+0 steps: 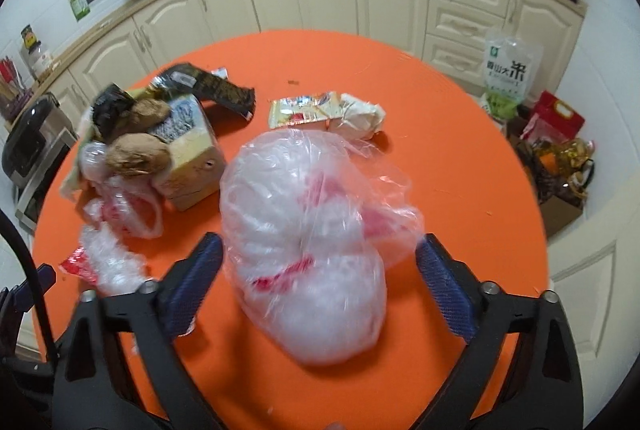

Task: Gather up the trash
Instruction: 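Grasp the crumpled clear plastic with the left tool while the right tool grasps the clear bag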

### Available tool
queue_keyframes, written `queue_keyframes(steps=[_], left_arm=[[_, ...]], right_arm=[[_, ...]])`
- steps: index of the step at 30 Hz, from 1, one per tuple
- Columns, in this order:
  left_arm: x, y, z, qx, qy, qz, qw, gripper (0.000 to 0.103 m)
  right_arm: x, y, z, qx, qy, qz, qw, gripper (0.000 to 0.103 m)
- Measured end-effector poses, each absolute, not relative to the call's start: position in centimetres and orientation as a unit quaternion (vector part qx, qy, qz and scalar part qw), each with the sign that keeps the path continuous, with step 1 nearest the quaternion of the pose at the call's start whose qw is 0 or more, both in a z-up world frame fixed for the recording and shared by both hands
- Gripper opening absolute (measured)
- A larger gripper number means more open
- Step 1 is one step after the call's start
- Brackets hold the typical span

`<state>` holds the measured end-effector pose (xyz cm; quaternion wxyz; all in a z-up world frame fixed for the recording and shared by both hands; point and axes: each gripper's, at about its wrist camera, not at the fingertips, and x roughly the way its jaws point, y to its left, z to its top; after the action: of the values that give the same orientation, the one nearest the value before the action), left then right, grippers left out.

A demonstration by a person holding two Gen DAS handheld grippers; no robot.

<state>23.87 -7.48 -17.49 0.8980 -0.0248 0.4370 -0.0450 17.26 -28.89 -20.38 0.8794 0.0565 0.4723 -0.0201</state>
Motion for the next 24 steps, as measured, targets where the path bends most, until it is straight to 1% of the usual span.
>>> queue_keyframes(steps=[1,3,5,7,8,9,10,11,13,18,22,24], left_arm=[[24.3,-7.6,-17.8,-0.025,0.438,-0.041,0.898,0.102],[25.2,-8.1,-18.6,-0.025,0.441,-0.034,0.896,0.101],[25.6,-8.5,-19.3,-0.022,0.447,-0.031,0.894,0.094],[25.8,-8.6,-19.7,-0.026,0.449,-0.039,0.893,0.077],[25.4,-8.4,-19.8,-0.032,0.443,-0.043,0.895,0.074],[25.2,-8.3,-19.8,-0.034,0.440,-0.047,0.896,0.063],[24.9,-8.0,-19.9,-0.037,0.438,-0.051,0.897,0.059],[24.4,-7.6,-20.0,-0.039,0.434,-0.056,0.898,0.057],[23.9,-6.8,-20.1,-0.043,0.431,-0.061,0.899,0.048],[22.5,-4.6,-20.4,-0.056,0.429,-0.075,0.899,0.035],[20.7,-3.8,-20.1,-0.049,0.424,-0.087,0.900,0.031],[19.5,-3.2,-19.9,-0.052,0.417,-0.095,0.902,0.031]], right_arm=[[17.2,-28.7,-20.3,0.040,0.462,-0.019,0.886,0.066],[17.1,-28.9,-20.4,0.033,0.461,-0.016,0.887,0.060],[16.8,-29.3,-20.3,0.037,0.457,-0.012,0.889,0.054],[16.5,-29.5,-20.3,0.040,0.453,-0.008,0.891,0.049],[16.4,-29.7,-20.2,0.041,0.452,-0.008,0.891,0.048],[16.2,-29.8,-20.2,0.043,0.452,-0.007,0.891,0.047],[16.0,-30.0,-20.2,0.046,0.451,-0.007,0.892,0.046],[15.8,-30.1,-20.2,0.048,0.450,-0.006,0.892,0.046],[15.5,-30.3,-20.2,0.052,0.448,-0.008,0.893,0.046],[14.1,-30.7,-20.1,0.068,0.446,-0.008,0.893,0.045],[12.6,-30.9,-19.8,0.081,0.444,-0.007,0.892,0.045],[12.0,-31.0,-19.7,0.086,0.444,-0.008,0.892,0.045]])
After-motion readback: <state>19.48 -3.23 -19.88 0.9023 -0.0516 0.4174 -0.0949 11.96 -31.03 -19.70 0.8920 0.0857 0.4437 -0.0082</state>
